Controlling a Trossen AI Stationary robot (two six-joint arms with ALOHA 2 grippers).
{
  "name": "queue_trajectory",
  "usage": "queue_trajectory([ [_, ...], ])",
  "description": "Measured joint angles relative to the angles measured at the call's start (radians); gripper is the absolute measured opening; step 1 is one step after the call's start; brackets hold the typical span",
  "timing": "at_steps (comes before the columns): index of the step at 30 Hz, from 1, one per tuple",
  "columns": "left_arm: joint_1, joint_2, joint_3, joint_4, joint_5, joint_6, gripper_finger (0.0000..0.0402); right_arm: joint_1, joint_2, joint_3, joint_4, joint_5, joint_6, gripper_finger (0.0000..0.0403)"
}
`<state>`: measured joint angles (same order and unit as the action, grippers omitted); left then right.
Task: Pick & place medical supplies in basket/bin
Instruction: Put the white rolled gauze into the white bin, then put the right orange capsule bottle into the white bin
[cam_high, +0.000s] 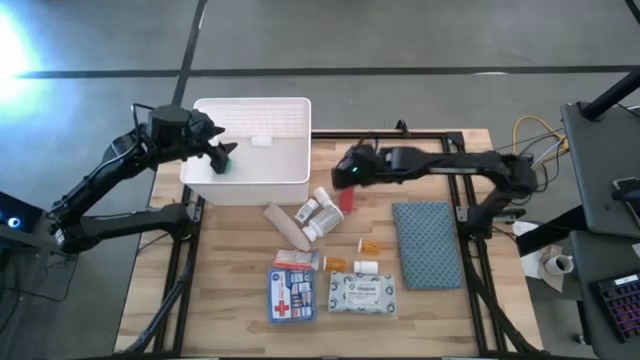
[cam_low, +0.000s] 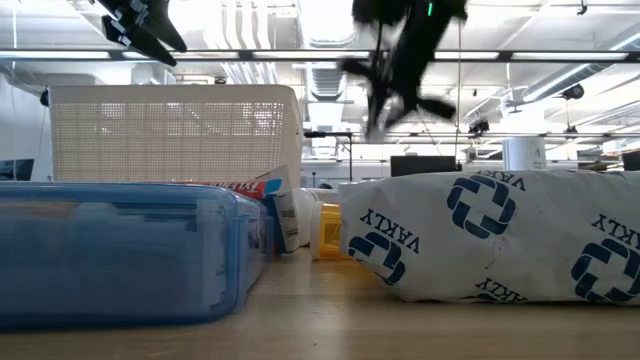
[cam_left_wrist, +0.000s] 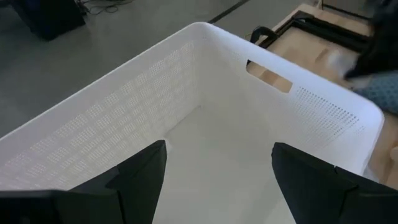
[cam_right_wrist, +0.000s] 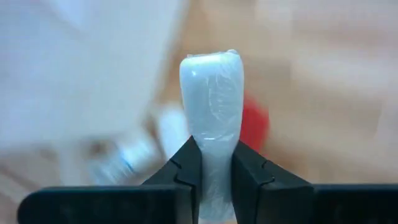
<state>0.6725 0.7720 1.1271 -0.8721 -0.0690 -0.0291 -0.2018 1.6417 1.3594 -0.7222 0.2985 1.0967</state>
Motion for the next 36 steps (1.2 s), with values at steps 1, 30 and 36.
queue_trajectory([
  [1,0.000,-0.005,0.000,0.001,0.000,-0.008,0.0270,0.002,-0.030,0.023,0.021,0.063,-0.034,0.0050],
  [30,0.000,-0.221,0.020,-0.090,0.018,-0.195,0.0270,-0.111,0.546,0.888,0.108,-0.351,-0.589,0.0224],
  [36,0.000,-0.221,0.001,-0.089,0.023,-0.195,0.0270,-0.095,0.467,0.888,-0.047,-0.305,-0.666,0.0279],
])
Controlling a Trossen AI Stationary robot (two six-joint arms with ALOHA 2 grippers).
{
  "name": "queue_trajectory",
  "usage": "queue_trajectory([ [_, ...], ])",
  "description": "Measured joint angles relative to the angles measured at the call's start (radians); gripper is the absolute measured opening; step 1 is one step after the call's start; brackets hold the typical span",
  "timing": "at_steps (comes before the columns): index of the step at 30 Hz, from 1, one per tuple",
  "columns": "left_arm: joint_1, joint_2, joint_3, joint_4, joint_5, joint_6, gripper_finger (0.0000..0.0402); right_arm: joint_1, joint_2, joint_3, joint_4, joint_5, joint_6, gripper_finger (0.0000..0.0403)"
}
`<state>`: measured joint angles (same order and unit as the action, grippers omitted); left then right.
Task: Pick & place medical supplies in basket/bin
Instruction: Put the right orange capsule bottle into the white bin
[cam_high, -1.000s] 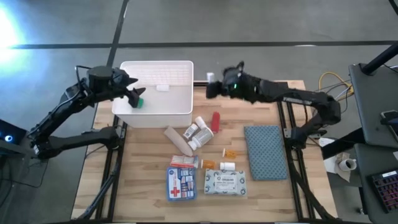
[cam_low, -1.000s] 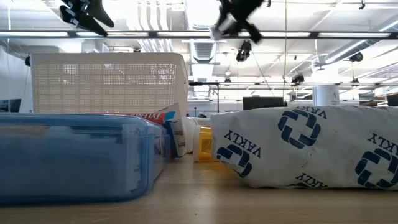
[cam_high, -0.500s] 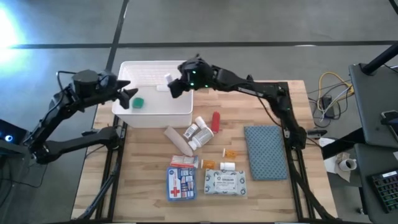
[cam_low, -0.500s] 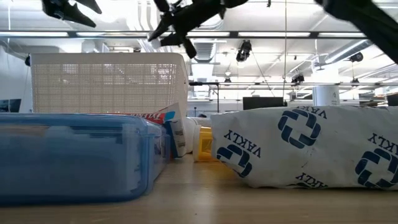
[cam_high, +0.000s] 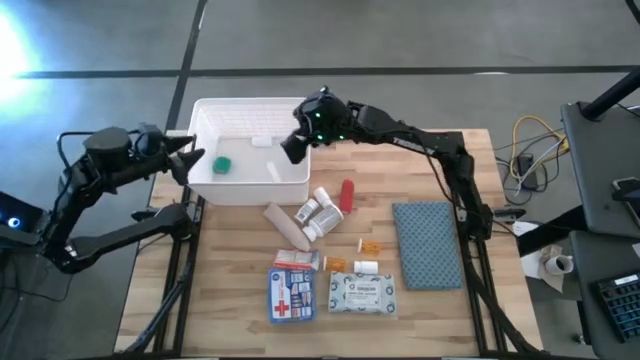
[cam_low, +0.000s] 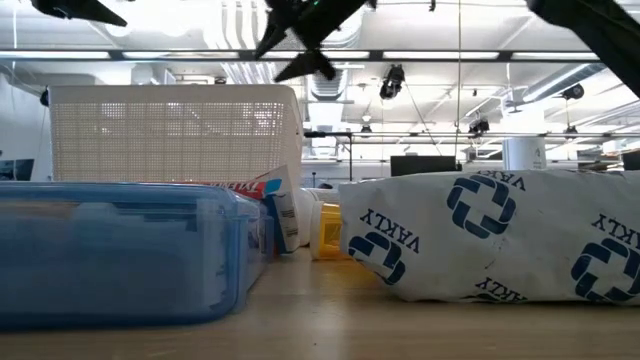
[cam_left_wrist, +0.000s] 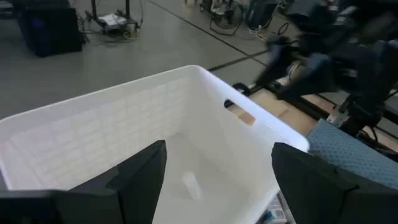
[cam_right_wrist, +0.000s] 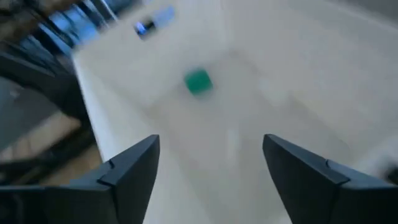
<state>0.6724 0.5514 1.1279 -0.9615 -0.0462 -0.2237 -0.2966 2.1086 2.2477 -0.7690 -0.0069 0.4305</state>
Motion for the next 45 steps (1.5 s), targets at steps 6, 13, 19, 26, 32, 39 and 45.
queue_trajectory([
  [6,0.000,0.022,-0.059,0.035,0.003,0.005,0.0270,0.019,-0.053,0.015,-0.426,0.063,0.024,0.0287],
  [13,0.000,0.052,-0.158,0.129,0.060,0.013,0.0270,0.125,-0.062,-0.031,-0.801,0.056,-0.100,0.0275],
  [19,0.000,0.066,-0.188,0.169,0.072,0.065,0.0270,0.224,-0.073,-0.184,-0.796,0.052,-0.169,0.0264],
  [26,0.000,0.069,-0.182,0.172,0.072,0.114,0.0270,0.378,-0.190,-0.500,-0.652,0.028,-0.089,0.0258],
  [32,0.000,0.070,-0.182,0.171,0.075,0.135,0.0270,0.443,-0.341,-0.781,-0.380,0.036,0.107,0.0258],
  [39,0.000,0.068,-0.182,0.165,0.075,0.136,0.0270,0.467,-0.388,-0.991,-0.238,0.033,0.145,0.0270],
  [45,0.000,0.060,-0.182,0.160,0.132,0.093,0.0270,0.476,-0.388,-1.073,-0.059,0.041,0.132,0.0277],
])
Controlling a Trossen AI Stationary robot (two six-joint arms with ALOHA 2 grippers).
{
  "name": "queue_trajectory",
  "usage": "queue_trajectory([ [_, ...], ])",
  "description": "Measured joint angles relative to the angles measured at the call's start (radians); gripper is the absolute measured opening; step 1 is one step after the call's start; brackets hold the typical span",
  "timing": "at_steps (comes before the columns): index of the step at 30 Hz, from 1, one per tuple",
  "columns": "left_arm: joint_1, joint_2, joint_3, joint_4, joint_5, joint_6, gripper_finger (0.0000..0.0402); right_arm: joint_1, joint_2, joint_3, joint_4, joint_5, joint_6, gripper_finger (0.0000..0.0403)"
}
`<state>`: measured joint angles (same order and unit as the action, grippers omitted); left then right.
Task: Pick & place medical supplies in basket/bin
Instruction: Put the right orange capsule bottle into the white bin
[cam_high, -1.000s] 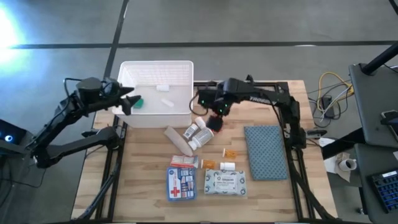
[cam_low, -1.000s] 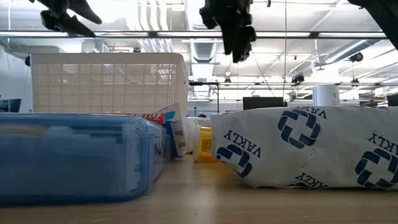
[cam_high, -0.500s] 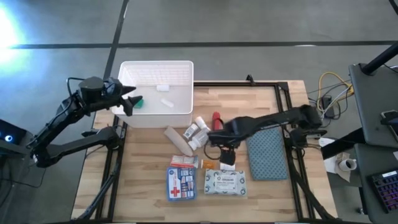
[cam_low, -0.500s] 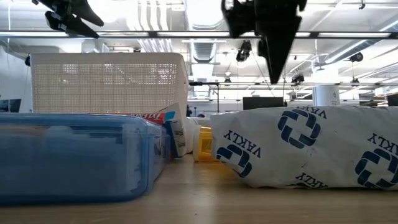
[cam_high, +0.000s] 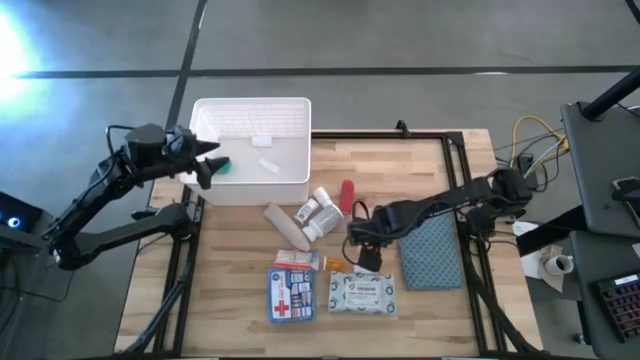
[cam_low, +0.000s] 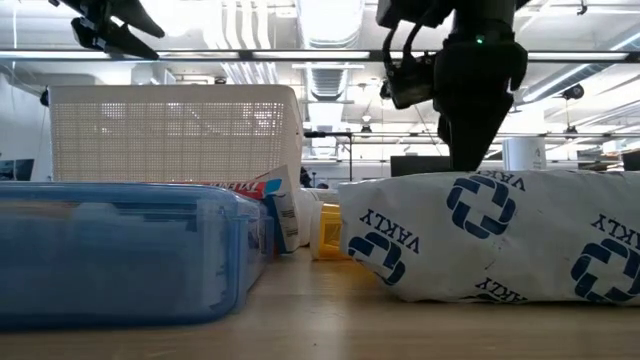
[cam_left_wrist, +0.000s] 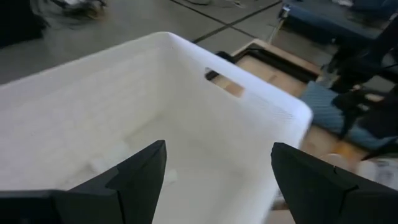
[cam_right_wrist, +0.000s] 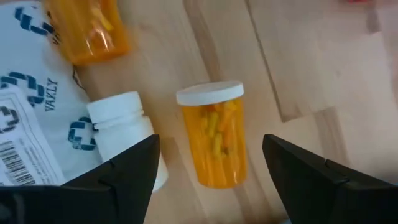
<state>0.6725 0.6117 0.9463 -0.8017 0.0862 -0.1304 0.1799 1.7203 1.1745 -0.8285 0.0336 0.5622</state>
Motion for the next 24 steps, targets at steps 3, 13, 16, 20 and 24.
queue_trajectory([
  [3,0.000,-0.002,0.000,-0.001,0.012,-0.023,0.0270,0.000,0.000,-0.031,0.019,0.000,-0.014,0.0278],
  [13,0.000,-0.003,0.000,0.000,0.012,-0.048,0.0270,-0.001,-0.001,-0.183,0.304,0.003,-0.133,0.0279],
  [16,0.000,-0.003,0.000,0.000,0.012,-0.048,0.0270,-0.002,-0.001,-0.218,0.349,0.004,-0.145,0.0278],
  [20,0.000,-0.003,0.000,0.001,0.012,-0.048,0.0270,-0.004,-0.001,-0.248,0.338,0.018,-0.150,0.0269],
  [24,0.000,-0.003,0.000,0.001,0.012,-0.048,0.0270,-0.004,-0.001,-0.264,0.341,0.023,-0.154,0.0252],
])
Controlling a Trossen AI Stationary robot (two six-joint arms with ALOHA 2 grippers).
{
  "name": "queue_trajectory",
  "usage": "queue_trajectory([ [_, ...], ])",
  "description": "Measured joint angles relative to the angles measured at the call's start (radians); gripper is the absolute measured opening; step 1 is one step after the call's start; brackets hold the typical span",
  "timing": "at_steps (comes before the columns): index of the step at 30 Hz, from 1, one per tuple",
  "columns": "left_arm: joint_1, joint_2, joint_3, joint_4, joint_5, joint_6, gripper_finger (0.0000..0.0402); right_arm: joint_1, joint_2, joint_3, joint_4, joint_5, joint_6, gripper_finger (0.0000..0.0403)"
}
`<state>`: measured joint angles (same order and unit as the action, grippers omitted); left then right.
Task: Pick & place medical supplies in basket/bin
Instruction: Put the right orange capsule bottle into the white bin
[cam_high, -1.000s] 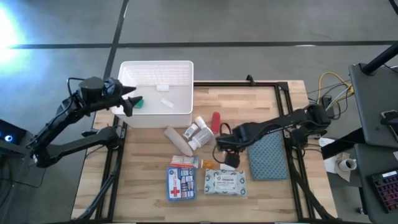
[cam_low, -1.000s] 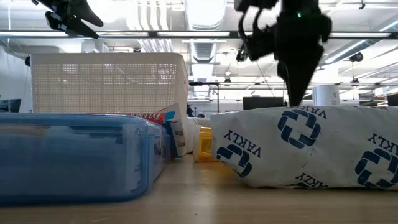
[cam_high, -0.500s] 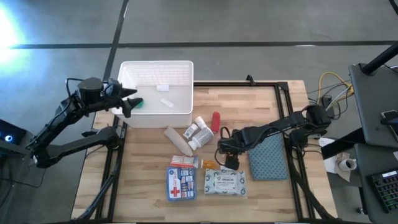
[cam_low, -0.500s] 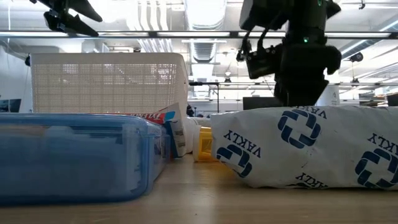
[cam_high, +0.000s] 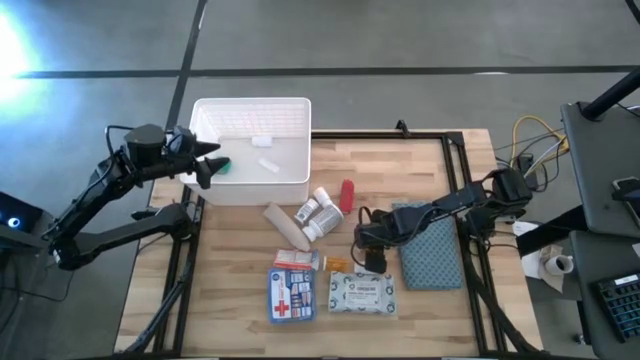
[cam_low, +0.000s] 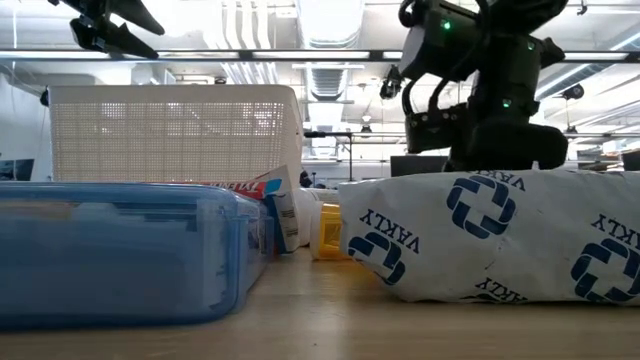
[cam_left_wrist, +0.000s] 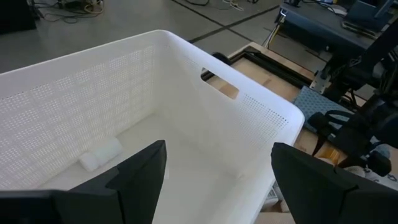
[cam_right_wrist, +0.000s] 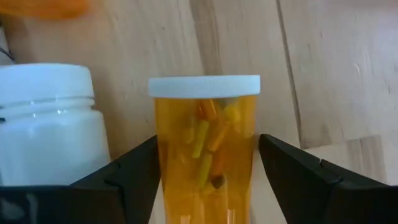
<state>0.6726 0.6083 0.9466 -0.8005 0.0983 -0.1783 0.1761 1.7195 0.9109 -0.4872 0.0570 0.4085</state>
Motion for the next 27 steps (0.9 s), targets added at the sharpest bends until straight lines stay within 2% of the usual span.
queue_trajectory([
  [4,0.000,0.000,0.000,0.000,0.000,0.000,0.0270,0.000,0.000,-0.002,0.000,0.032,0.036,0.0230],
  [10,0.000,0.012,0.000,0.001,0.000,0.000,0.0270,-0.023,-0.001,0.023,-0.006,0.104,0.215,0.0170],
  [14,0.000,0.028,0.000,0.001,0.000,0.000,0.0270,-0.046,-0.034,0.049,-0.009,0.220,0.350,0.0135],
  [18,0.000,0.035,0.000,0.001,0.000,0.000,0.0270,-0.059,-0.124,0.092,-0.006,0.411,0.433,0.0137],
  [23,0.000,0.018,0.000,0.020,0.001,0.000,0.0270,-0.093,-0.241,0.195,0.052,0.777,0.490,0.0163],
  [25,0.000,-0.001,0.000,0.033,0.000,0.000,0.0270,-0.139,-0.251,0.242,0.176,0.799,0.427,0.0167],
  [27,0.000,-0.018,0.000,0.055,0.000,0.000,0.0270,-0.198,-0.228,0.284,0.350,0.694,0.312,0.0168],
])
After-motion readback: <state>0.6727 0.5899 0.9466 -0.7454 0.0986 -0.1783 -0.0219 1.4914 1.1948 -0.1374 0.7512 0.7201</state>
